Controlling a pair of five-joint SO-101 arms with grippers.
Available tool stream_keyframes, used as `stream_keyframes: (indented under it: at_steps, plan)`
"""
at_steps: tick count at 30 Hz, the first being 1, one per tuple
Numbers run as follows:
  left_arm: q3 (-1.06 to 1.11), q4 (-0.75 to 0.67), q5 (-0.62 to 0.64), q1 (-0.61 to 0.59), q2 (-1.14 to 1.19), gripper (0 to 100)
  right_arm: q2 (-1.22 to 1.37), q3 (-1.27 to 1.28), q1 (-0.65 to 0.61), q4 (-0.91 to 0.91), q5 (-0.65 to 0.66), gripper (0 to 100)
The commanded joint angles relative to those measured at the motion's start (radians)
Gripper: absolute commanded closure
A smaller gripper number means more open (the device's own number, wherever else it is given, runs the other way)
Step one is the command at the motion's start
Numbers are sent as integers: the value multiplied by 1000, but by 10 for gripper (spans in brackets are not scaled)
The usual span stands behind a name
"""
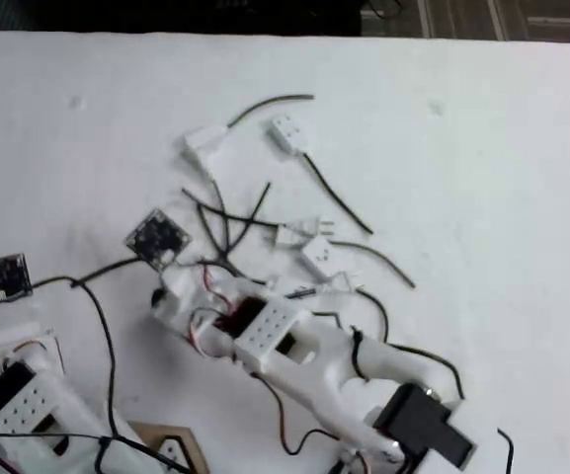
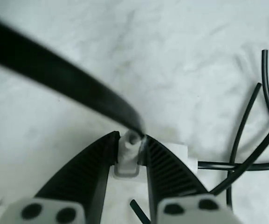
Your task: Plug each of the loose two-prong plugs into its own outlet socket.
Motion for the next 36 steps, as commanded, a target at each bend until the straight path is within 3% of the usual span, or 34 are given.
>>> stream_keyframes:
  at_steps: [1, 16, 36]
  plan:
    - [-5, -15, -3, -2, -18, 977, -13, -38, -10, -18, -6, 981]
    - [-5, -15, -3, -2, -18, 977, 65, -23, 2, -125, 23, 981]
    - [-5, -15, -5, -4, -18, 977, -59, 43, 5, -38, 23, 981]
